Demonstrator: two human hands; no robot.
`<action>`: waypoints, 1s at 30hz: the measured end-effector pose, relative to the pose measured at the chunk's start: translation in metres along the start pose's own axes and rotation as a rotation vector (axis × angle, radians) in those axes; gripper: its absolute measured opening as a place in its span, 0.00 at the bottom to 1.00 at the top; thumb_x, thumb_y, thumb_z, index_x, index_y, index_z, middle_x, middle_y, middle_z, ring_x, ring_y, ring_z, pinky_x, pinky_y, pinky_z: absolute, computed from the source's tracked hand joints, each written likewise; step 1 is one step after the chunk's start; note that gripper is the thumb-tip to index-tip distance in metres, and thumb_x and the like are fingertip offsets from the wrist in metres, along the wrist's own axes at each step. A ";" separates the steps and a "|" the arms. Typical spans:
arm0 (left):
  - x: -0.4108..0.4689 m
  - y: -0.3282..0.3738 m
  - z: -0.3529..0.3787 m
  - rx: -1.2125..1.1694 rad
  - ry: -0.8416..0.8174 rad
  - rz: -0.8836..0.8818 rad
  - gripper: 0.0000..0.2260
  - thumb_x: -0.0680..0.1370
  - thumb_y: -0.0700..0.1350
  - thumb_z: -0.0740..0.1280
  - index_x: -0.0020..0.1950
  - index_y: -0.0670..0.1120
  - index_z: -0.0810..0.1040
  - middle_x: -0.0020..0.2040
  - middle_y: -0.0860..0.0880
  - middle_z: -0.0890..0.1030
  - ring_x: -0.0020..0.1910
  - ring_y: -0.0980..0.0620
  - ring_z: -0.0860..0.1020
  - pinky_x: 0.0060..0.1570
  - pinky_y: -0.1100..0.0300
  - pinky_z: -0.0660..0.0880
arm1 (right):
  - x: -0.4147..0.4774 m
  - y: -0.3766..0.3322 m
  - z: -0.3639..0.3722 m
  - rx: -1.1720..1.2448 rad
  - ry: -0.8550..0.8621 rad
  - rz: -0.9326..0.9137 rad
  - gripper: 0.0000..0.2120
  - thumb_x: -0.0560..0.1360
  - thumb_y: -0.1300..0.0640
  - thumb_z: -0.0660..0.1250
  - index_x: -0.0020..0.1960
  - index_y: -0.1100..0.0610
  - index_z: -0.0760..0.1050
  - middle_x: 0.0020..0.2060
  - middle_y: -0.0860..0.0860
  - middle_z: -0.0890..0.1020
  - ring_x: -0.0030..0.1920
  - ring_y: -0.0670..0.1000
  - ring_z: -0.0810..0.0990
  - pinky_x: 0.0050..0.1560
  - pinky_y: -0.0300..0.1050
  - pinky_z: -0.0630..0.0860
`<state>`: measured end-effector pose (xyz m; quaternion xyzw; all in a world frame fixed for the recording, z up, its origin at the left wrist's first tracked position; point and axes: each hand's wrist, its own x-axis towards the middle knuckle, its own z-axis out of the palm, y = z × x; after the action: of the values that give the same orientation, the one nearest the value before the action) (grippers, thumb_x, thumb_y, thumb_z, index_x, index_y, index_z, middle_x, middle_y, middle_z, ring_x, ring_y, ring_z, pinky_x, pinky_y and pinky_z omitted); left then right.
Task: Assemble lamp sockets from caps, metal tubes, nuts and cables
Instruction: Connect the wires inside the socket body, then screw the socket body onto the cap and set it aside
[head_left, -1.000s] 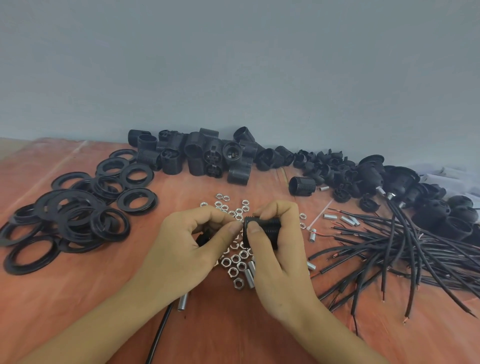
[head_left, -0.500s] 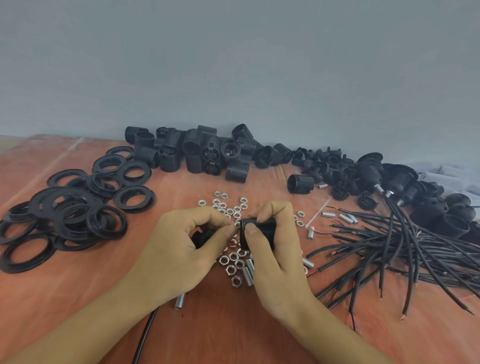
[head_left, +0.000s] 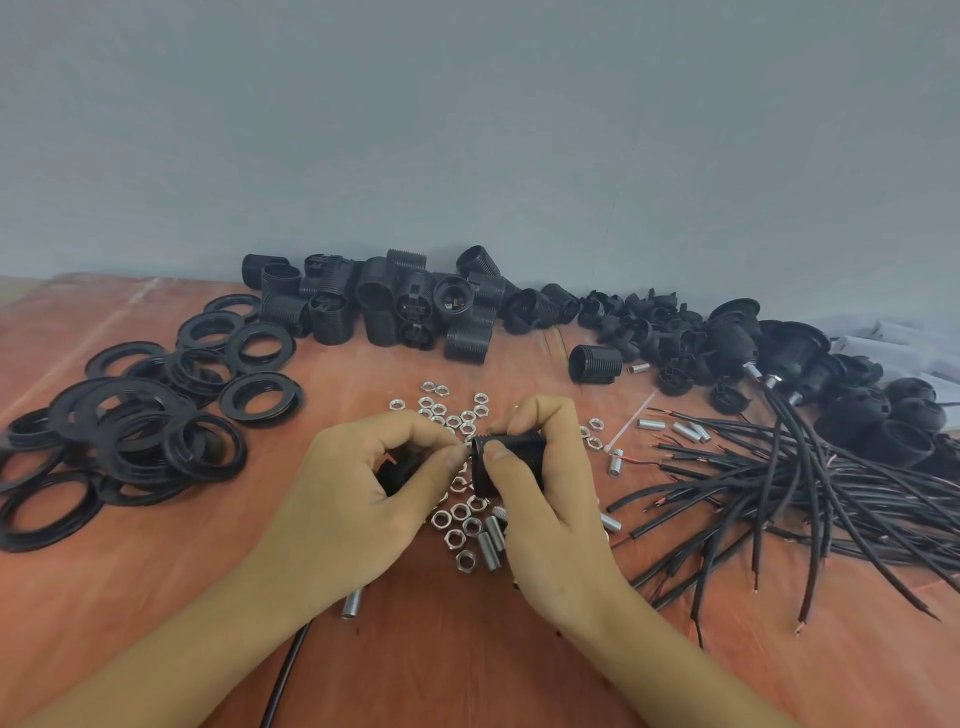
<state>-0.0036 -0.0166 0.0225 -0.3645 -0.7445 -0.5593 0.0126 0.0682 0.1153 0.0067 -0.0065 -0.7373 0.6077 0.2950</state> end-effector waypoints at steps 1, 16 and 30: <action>0.000 0.000 0.000 -0.010 0.004 -0.001 0.06 0.72 0.52 0.68 0.41 0.52 0.83 0.30 0.56 0.80 0.27 0.61 0.75 0.29 0.74 0.67 | 0.000 0.000 0.001 0.005 -0.002 0.005 0.06 0.75 0.58 0.60 0.45 0.47 0.66 0.37 0.49 0.71 0.39 0.45 0.70 0.43 0.43 0.71; -0.004 -0.003 0.004 0.081 0.054 0.093 0.03 0.75 0.43 0.73 0.41 0.48 0.83 0.32 0.57 0.79 0.28 0.60 0.76 0.30 0.75 0.66 | -0.008 0.002 0.004 -0.054 0.011 -0.051 0.06 0.76 0.55 0.59 0.44 0.45 0.64 0.39 0.53 0.67 0.38 0.49 0.66 0.42 0.43 0.67; 0.009 -0.014 -0.005 -0.200 0.019 -0.126 0.20 0.64 0.51 0.76 0.56 0.53 0.82 0.48 0.58 0.85 0.50 0.60 0.82 0.52 0.73 0.74 | 0.020 0.010 -0.010 0.193 0.233 0.291 0.11 0.76 0.46 0.65 0.43 0.51 0.82 0.39 0.49 0.83 0.44 0.52 0.81 0.56 0.59 0.77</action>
<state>-0.0196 -0.0172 0.0167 -0.3112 -0.7061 -0.6340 -0.0520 0.0528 0.1345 0.0072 -0.1548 -0.6280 0.7068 0.2866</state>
